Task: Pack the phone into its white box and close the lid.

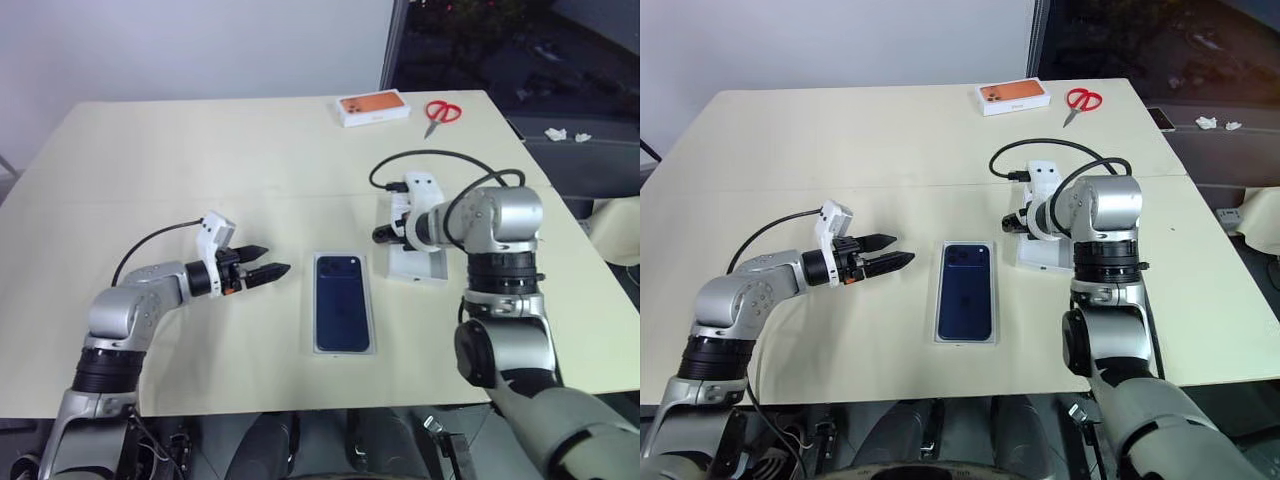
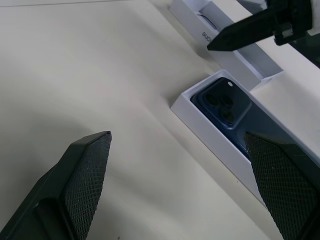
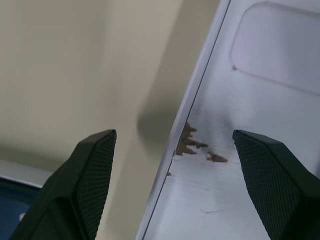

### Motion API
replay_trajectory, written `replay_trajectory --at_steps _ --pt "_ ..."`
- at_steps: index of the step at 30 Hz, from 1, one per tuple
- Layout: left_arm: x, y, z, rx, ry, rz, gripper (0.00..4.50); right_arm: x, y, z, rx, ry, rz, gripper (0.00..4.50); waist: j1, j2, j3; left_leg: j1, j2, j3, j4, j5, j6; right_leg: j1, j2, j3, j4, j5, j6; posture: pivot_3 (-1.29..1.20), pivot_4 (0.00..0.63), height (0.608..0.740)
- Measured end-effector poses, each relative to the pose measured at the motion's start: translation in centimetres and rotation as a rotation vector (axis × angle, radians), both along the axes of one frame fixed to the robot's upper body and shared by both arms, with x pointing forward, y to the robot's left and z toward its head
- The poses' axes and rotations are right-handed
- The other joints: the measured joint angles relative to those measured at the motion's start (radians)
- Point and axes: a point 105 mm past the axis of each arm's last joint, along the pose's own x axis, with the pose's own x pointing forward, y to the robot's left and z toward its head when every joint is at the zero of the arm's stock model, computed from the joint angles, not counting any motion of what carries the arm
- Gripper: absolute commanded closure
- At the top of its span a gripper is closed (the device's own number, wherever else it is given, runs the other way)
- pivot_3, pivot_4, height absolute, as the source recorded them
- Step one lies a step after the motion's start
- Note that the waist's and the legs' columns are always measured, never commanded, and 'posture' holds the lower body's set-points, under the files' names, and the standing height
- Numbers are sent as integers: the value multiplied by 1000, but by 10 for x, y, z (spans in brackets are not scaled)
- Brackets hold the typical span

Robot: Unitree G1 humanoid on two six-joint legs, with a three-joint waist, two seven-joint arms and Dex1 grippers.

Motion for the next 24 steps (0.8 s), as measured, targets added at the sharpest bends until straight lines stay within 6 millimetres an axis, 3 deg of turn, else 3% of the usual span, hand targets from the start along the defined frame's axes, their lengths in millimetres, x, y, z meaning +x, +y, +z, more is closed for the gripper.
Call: replay_trajectory --at_steps 3,5,7,12,20,24 --pt "0 -1 -1 -4 9 1 60 1 2 1 -14 -5 -25 605 0 0 0 0 0 0 0 0 0 0 0 0 0 0 0 0 150 740" --pt "0 -2 -2 -5 14 6 0 1 4 0 -21 -2 -32 1125 0 0 0 0 0 0 0 0 0 0 0 0 0 0 0 0 150 740" --pt "1 -2 -2 -7 15 10 0 1 3 0 -30 -2 -41 1887 0 0 0 0 0 0 0 0 0 0 0 0 0 0 0 0 150 740" --pt "1 -4 -2 -11 18 15 0 -4 6 -12 -58 9 -38 4473 0 0 0 0 0 0 0 0 0 0 0 0 0 0 0 0 150 740" --pt "1 -2 -2 -12 30 27 0 -5 7 -13 -52 1 -48 4473 -1 0 0 0 0 0 0 0 0 0 0 0 1 0 0 0 150 740" --pt "1 -2 -2 -13 29 28 0 -4 9 -7 52 -13 -41 4473 -2 1 0 0 0 0 0 0 0 0 1 0 0 0 0 0 150 740"
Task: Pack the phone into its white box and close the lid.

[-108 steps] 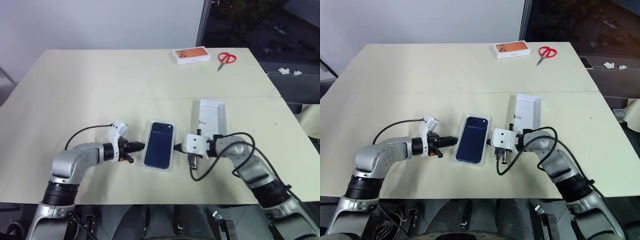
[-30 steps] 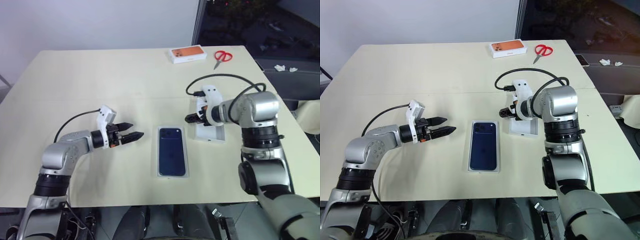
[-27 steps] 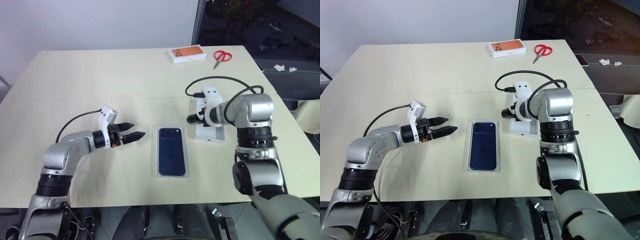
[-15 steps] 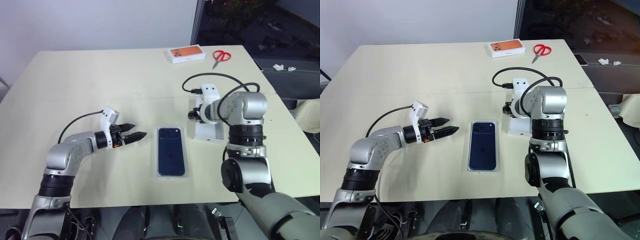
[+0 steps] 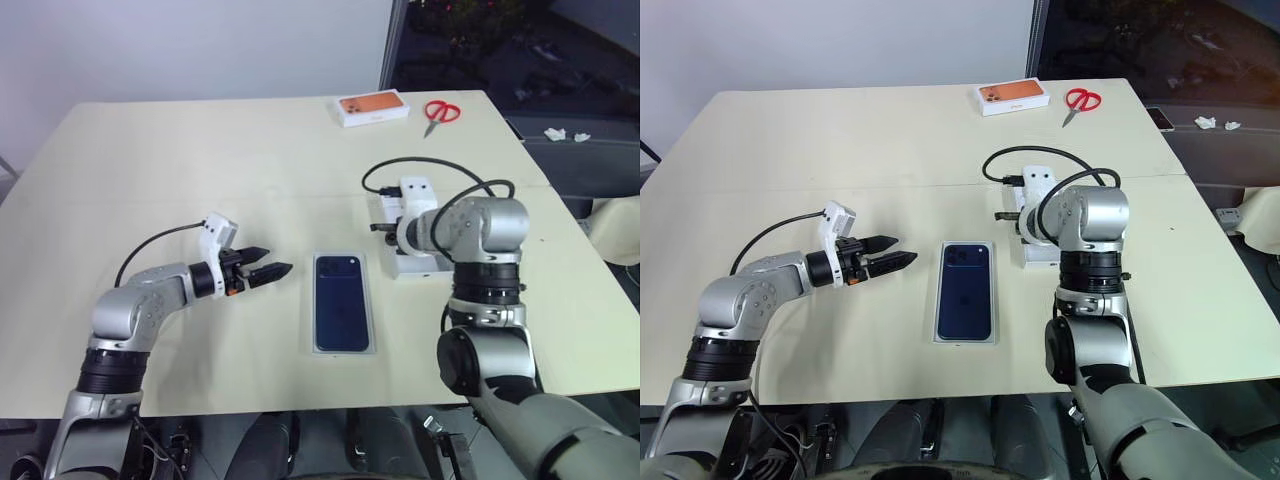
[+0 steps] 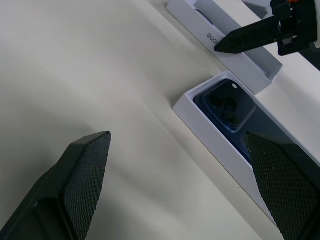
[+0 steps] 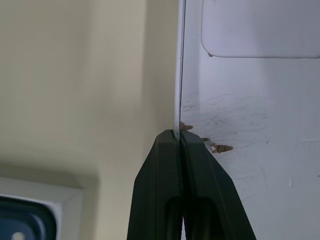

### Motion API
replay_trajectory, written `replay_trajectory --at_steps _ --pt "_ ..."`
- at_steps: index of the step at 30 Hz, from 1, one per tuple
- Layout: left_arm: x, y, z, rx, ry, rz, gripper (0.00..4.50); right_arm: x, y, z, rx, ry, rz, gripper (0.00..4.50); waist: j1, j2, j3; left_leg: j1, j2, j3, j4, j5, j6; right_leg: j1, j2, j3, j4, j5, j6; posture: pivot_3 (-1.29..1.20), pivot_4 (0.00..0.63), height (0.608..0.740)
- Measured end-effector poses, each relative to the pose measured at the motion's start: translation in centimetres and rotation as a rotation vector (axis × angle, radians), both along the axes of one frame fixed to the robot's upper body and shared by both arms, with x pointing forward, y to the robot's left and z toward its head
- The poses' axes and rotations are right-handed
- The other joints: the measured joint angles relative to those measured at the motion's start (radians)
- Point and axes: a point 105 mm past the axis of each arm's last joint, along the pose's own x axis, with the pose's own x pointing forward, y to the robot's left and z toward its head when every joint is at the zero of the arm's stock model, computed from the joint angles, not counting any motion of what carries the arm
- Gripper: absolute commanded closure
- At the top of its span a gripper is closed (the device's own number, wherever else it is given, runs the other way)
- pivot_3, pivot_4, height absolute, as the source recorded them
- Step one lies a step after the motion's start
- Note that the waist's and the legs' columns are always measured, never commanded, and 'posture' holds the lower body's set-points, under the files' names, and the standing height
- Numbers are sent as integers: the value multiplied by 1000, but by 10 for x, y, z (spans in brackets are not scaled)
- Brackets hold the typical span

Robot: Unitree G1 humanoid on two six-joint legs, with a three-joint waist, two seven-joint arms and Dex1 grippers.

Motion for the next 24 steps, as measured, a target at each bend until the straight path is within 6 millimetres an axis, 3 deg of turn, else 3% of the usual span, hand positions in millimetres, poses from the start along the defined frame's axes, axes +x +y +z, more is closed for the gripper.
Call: replay_trajectory --at_steps 6,10,12,15,17,20,24 --pt "0 -1 2 -13 0 -7 0 0 37 64 229 -280 244 4473 -2 1 0 0 2 0 -1 0 0 0 2 0 0 0 0 0 150 740" --pt "1 3 4 -3 -7 -1 0 -23 66 96 587 -359 446 4473 1 1 1 0 2 0 -1 0 0 0 2 0 0 0 0 0 150 740" --pt "2 5 8 -4 -17 3 0 -33 69 104 663 -401 507 4473 3 1 1 0 2 0 -1 0 0 0 2 0 0 0 0 0 150 740" --pt "3 9 10 -11 -22 15 0 -41 67 101 740 -374 539 4473 4 1 1 0 1 0 0 0 0 0 1 0 -1 0 0 0 150 740" --pt "1 13 16 -49 -13 15 0 -48 69 99 903 -332 573 4473 3 1 1 0 1 0 -1 0 0 0 1 0 0 0 0 0 150 740" --pt "-4 17 32 -136 -22 -2 0 -57 72 94 1090 -281 608 4473 -3 2 1 0 2 0 -1 0 0 -1 2 1 0 0 0 0 150 740" --pt "-12 25 58 -209 -82 -23 0 -71 81 70 1178 -180 591 4473 -2 2 1 0 3 0 -2 0 0 -1 2 1 0 0 0 0 150 740"
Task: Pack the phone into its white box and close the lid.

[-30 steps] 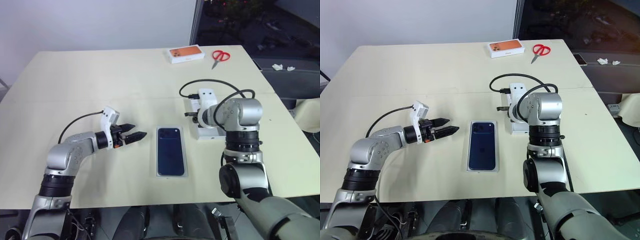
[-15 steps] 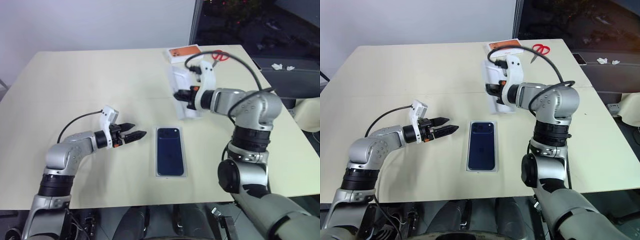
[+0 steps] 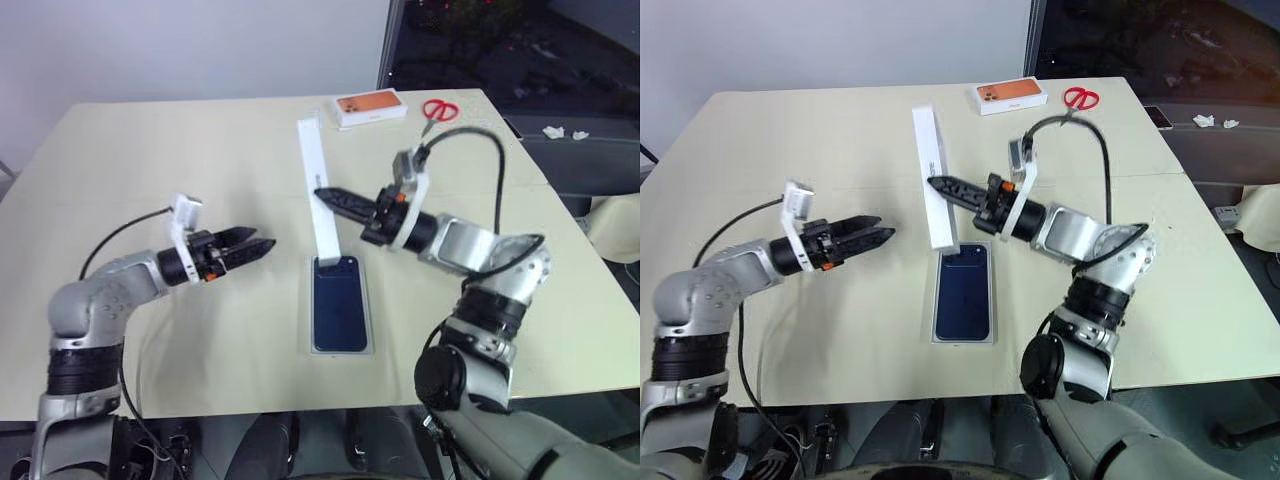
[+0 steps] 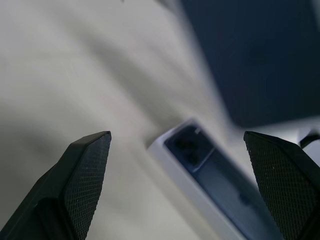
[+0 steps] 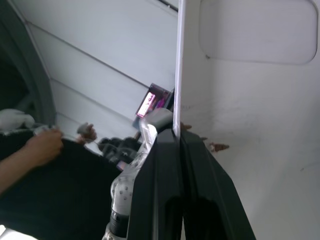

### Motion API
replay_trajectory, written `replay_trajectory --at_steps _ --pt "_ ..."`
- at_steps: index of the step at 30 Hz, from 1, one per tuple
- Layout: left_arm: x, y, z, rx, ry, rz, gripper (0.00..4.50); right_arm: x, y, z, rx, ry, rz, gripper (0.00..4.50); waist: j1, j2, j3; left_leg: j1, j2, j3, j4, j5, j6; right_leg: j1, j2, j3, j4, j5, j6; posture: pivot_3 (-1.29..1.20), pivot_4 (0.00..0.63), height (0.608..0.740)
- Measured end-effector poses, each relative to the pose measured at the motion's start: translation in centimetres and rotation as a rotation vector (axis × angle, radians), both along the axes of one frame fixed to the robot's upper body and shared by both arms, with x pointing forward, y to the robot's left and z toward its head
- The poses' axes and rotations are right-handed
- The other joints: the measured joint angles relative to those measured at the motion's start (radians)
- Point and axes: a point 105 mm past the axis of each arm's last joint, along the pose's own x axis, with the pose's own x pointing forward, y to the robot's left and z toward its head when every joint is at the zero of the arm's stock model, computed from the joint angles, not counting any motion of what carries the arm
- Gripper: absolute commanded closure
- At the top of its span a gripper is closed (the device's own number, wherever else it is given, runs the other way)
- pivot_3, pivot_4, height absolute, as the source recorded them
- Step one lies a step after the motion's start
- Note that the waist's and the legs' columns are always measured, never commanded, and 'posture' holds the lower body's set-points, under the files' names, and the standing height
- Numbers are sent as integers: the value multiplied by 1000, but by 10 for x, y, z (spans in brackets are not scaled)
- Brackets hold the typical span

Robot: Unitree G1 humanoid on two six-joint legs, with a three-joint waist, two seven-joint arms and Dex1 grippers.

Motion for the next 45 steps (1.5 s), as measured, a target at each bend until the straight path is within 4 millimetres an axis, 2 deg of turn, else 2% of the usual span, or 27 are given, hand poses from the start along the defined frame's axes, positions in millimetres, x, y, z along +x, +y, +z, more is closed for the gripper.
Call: replay_trajectory --at_steps 2,7,12,16,19,22,26,29,34,35,37,41,45 --pt "-3 2 7 9 -39 1 0 -11 8 -13 17 54 40 4473 1 0 0 0 0 0 0 0 0 0 0 0 0 0 0 0 150 740" --pt "-7 5 5 -9 -36 5 0 -29 22 -37 32 215 74 4473 1 1 0 0 0 0 0 0 0 1 0 0 -1 0 0 0 150 740" --pt "-6 8 4 1 -50 27 0 -35 36 -39 49 298 70 4473 -2 1 0 1 0 0 0 0 0 1 1 0 -1 0 0 0 150 740" --pt "-10 5 -15 37 -7 22 0 -36 38 -50 28 355 37 4473 1 1 0 1 1 0 0 0 0 1 1 0 -1 0 0 0 150 740" --pt "-13 1 -30 47 27 17 0 -37 32 -69 -10 422 -2 4473 5 1 0 0 1 0 0 0 0 2 1 0 -2 0 0 0 150 740" --pt "-15 -1 -33 57 33 13 808 -38 32 -75 -18 450 -21 4500 5 1 0 1 1 0 0 0 0 2 1 0 -2 0 0 0 150 740" --pt "-18 -10 -41 71 35 -28 2991 -39 29 -74 -10 452 -43 4500 5 1 0 1 1 0 0 0 1 2 1 0 -2 0 0 0 150 740" --pt "-20 -18 -46 54 53 -58 4392 -38 29 -74 -3 455 -51 4500 5 1 0 1 1 0 0 0 1 2 1 0 -2 0 0 0 150 740" --pt "-23 -35 -53 29 79 -116 4457 -40 20 -73 -46 408 -56 4500 7 1 0 1 1 0 1 -1 1 3 1 0 -3 0 0 0 150 740" --pt "-23 -38 -54 13 111 -131 4500 -41 18 -73 -49 399 -55 3912 8 1 0 1 1 0 1 -1 1 3 1 0 -3 0 0 0 150 740" --pt "-26 -45 -56 0 148 -166 4500 -42 16 -73 -43 391 -53 3227 7 1 0 1 1 0 1 -1 1 3 1 0 -3 0 0 0 150 740" --pt "-26 -53 -57 -36 157 -176 4500 -50 6 -68 -112 305 -30 1205 7 1 0 1 1 0 1 -1 2 3 1 0 -3 0 0 0 150 740" --pt "-27 -54 -57 -37 160 -180 4500 -56 -6 -52 -238 122 57 1205 8 2 1 1 1 0 1 -1 2 3 1 -1 -4 0 1 0 150 740"
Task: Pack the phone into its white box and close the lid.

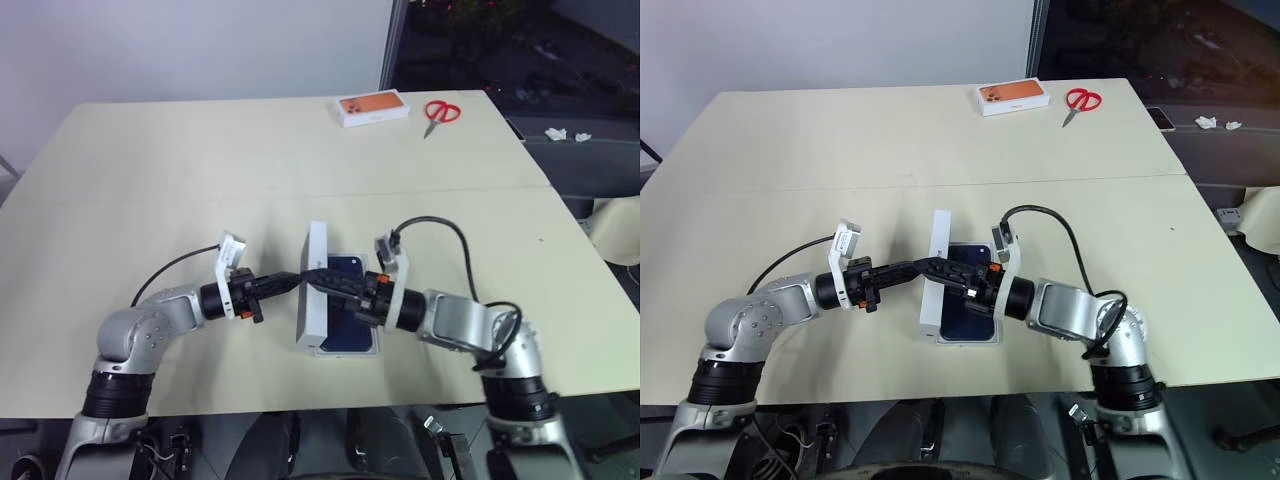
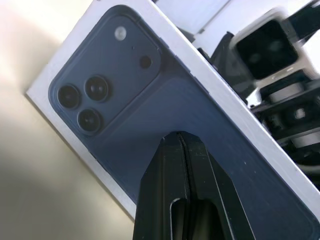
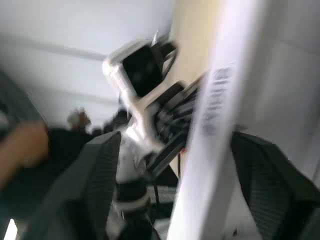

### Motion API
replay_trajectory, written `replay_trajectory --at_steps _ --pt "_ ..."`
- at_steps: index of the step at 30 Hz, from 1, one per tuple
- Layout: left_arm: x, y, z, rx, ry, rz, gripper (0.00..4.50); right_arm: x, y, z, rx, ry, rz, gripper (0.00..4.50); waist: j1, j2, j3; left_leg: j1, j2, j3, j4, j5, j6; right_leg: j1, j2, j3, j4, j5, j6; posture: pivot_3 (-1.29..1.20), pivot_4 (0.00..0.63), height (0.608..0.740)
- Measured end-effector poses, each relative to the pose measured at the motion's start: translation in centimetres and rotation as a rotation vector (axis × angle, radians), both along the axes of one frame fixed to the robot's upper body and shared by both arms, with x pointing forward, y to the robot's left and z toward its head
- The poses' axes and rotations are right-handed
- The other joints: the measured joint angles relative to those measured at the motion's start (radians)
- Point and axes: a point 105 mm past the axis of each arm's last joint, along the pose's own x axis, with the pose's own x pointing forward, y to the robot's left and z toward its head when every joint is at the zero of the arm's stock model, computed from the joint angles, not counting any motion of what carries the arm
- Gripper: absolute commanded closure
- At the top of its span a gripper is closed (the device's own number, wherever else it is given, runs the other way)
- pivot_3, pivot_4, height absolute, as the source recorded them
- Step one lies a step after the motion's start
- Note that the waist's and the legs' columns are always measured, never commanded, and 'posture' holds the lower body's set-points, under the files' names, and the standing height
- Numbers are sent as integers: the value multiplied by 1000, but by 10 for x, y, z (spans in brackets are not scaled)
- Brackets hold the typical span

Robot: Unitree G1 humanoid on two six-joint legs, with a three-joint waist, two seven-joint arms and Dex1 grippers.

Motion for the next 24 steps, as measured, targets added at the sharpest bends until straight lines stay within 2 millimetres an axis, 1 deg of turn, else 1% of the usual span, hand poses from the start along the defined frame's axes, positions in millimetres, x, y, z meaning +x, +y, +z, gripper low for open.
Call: replay_trajectory --at_steps 2,5,7,10,12,16,19,21,24 --pt "0 -2 -1 3 1 -4 4500 5 -16 4 -98 -89 8 1205 2 0 0 0 0 0 0 0 0 1 0 0 -1 0 0 0 150 740" --pt "-1 -7 -3 -14 6 -9 4500 18 -46 7 -281 -220 -6 1205 5 0 0 -1 0 0 1 -1 1 1 0 -1 -2 0 0 0 150 740" --pt "-2 -14 -5 -26 13 -19 4500 26 -60 12 -391 -321 -4 1205 5 0 0 -1 0 1 1 -1 2 2 0 -1 -3 0 1 0 150 740" --pt "-3 -30 -11 -36 31 -39 4500 38 -70 16 -598 -521 43 1205 2 0 0 -1 1 1 1 -1 2 2 0 -1 -5 -1 1 0 150 740" --pt "-4 -36 -15 -37 39 -48 4500 45 -72 17 -657 -610 62 1205 2 -1 0 -1 1 1 1 -1 2 2 0 -1 -6 0 1 0 150 740" --pt "5 -35 -13 -24 32 -24 4500 49 -71 6 -709 -683 118 1205 8 -1 0 -1 1 1 1 -1 2 2 0 -1 -6 0 1 0 150 740" --pt "9 -26 -10 -12 20 -1 4500 54 -72 0 -780 -773 149 1205 9 -1 0 -1 1 1 1 -1 2 2 -1 -1 -7 0 1 0 150 740" --pt "11 -15 -9 13 13 21 4500 59 -67 4 -774 -847 130 1205 5 -1 1 -1 1 1 1 -1 2 2 0 -1 -8 0 1 0 150 740" --pt "13 6 -7 55 -5 58 4500 66 -62 8 -771 -934 107 1997 5 -1 1 -1 1 1 0 -1 1 1 0 -1 -8 0 1 0 150 740"
